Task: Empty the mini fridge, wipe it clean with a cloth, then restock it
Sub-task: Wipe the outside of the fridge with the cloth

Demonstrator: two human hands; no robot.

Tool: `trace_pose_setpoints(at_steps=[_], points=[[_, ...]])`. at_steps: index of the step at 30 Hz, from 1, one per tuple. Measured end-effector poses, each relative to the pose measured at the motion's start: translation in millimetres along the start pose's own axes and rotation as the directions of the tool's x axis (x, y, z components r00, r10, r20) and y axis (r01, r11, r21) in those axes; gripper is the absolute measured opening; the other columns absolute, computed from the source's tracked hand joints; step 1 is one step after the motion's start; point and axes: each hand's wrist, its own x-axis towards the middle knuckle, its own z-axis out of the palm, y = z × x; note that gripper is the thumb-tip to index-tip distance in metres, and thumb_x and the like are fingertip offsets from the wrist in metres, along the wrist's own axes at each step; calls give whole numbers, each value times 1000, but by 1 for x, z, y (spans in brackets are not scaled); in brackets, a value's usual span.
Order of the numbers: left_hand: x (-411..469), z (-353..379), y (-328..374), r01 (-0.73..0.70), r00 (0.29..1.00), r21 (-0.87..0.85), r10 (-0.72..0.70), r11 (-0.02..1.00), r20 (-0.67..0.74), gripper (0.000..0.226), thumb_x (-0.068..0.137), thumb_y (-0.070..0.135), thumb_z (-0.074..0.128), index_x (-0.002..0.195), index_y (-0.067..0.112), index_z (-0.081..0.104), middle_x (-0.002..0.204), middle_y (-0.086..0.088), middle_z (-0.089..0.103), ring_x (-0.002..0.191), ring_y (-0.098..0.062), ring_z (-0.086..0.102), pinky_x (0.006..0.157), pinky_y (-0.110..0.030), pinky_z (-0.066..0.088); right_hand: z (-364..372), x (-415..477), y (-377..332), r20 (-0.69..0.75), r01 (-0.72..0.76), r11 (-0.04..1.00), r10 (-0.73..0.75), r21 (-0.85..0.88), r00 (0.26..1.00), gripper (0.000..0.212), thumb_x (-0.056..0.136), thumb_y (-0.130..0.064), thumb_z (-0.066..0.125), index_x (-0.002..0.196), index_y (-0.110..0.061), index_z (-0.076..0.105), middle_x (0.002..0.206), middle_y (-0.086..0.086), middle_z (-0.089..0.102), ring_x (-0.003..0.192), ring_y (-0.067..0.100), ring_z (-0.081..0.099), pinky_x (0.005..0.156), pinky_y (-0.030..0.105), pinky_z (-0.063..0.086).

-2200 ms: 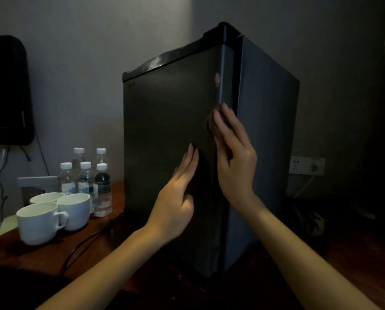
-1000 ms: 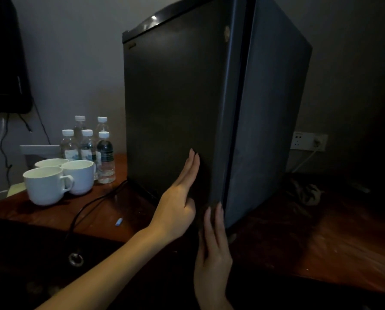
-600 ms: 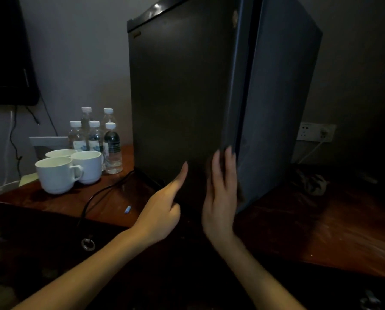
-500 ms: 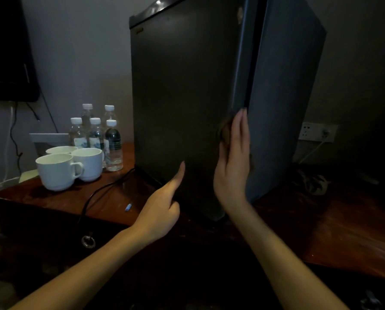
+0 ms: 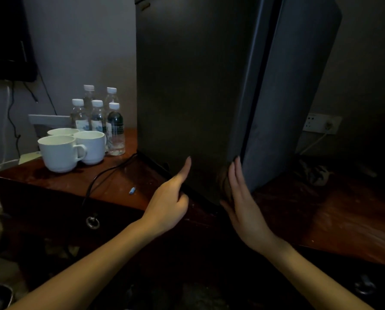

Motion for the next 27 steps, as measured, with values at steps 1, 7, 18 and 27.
trace_pose_setpoints(at_steps=[1, 7, 18, 27], points=[[-1, 3, 0, 8, 1000, 6, -8, 1000, 6, 88, 85, -8, 45, 152, 37, 11, 146, 17, 32, 115, -12, 56, 91, -12, 44, 7, -10, 1, 34, -7, 999, 9, -54, 999, 99, 92, -15, 62, 149, -26, -18, 157, -10, -28, 146, 2, -4, 111, 10, 16], [-8, 2, 2, 48, 998, -18, -47, 999, 35, 86, 89, -4, 47, 151, 40, 8, 155, 7, 30, 102, -2, 61, 85, -10, 46, 21, -37, -8, -12, 16, 936, -22, -351, 1000, 89, 73, -25, 80, 149, -15, 34, 144, 18, 33, 127, 25, 44, 78, 21, 52], [-16, -13, 0, 94, 996, 43, -94, 995, -11, 83, 89, -5, 47, 152, 36, 12, 137, 3, 54, 60, 2, 58, 51, -11, 36, 33, 64, -42, 194, 291, 805, -221, -516, 956, 29, 82, -13, 67, 111, -11, 70, 118, 7, 66, 115, 23, 58, 97, 34, 46], [-22, -5, -15, 159, 972, 119, -176, 980, 153, 76, 88, -1, 48, 151, 30, 18, 158, 13, 20, 133, 12, 24, 98, 3, 21, 27, 7, -18, 203, 372, 816, -313, -442, 928, 30, 63, -18, 80, 92, -18, 78, 107, 3, 73, 99, 16, 70, 84, 25, 54]])
